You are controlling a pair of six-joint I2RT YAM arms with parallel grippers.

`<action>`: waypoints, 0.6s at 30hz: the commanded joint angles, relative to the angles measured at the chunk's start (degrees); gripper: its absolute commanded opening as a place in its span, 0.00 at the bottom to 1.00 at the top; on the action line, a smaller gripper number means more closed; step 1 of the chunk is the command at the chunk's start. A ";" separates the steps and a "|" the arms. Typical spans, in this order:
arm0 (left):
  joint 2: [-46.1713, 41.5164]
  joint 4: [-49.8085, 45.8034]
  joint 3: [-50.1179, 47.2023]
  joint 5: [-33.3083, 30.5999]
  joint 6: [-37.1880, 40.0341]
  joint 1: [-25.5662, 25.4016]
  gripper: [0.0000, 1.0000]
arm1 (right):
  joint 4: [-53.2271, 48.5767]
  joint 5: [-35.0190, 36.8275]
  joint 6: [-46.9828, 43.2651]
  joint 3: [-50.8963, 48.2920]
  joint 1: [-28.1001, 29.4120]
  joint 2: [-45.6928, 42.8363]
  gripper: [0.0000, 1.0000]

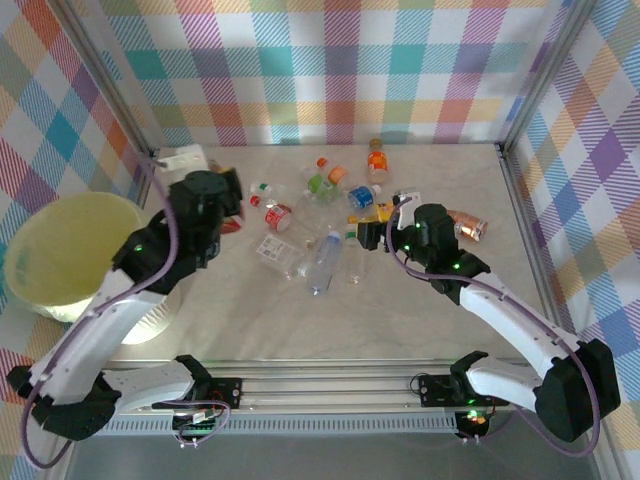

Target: Put the plastic bottles in the bin

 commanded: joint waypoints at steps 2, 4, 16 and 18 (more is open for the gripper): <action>-1.14 -4.19 4.89 -15.66 13.14 6.41 0.60 | 1.04 6.32 1.24 -0.43 0.13 -1.63 1.00; -0.51 -6.36 7.67 -14.64 13.96 12.78 0.59 | 1.24 7.24 1.51 -0.26 0.09 -1.50 1.00; 9.85 -27.69 18.03 19.69 6.36 52.55 0.59 | -1.70 7.77 -0.12 1.72 0.14 -1.24 1.00; 10.18 -26.82 16.08 25.32 5.62 58.53 0.59 | -2.15 8.18 -0.57 1.61 0.14 -1.75 1.00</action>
